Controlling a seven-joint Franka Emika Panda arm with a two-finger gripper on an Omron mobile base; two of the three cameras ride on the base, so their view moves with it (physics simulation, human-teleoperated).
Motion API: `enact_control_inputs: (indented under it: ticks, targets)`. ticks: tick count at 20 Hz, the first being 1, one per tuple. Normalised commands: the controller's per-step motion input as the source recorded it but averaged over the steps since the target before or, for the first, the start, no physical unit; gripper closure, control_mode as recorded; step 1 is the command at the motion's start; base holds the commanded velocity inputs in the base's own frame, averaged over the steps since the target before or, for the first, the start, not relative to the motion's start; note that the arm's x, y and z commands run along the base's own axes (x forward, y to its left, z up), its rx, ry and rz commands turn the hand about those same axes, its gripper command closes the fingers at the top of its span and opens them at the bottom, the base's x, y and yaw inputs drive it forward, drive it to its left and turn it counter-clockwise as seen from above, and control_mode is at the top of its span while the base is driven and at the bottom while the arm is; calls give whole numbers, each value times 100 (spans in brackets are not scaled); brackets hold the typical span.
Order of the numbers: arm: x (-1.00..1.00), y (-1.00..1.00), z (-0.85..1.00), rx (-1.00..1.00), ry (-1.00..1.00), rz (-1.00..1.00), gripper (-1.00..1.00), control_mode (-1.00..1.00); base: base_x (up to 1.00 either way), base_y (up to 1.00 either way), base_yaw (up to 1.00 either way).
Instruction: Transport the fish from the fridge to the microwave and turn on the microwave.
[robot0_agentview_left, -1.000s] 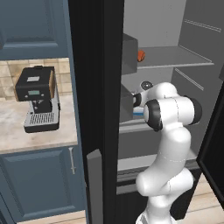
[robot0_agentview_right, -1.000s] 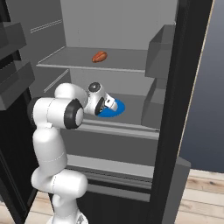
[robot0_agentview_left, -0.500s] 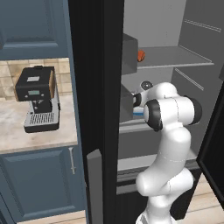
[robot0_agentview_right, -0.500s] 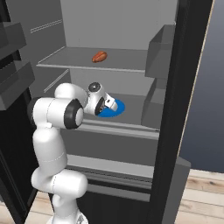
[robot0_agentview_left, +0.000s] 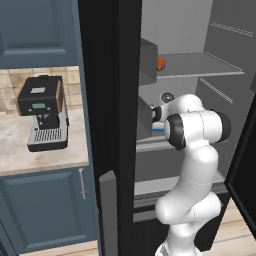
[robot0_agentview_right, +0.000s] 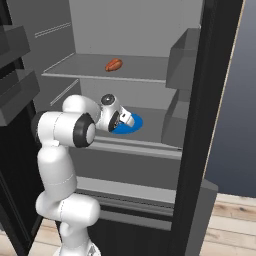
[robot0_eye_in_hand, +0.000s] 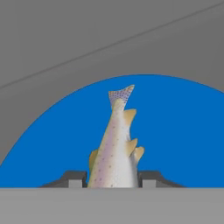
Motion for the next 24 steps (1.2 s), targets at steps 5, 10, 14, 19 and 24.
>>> enact_control_inputs:
  ticks: [5, 10, 14, 19, 24]
  targets:
    - [0, 0, 0, 0, 0, 0, 100, -100, 0, 0, 0]
    - [-28, 0, 4, 0, -16, 0, 100, -100, 0, 0, 0]
    - [-34, 0, 30, 0, -26, 0, 100, -100, 0, 0, 0]
    - [-48, 0, 29, 0, -19, 0, 100, -100, 0, 0, 0]
    - [-49, -3, 61, 0, -4, 0, 100, -100, 0, 0, 0]
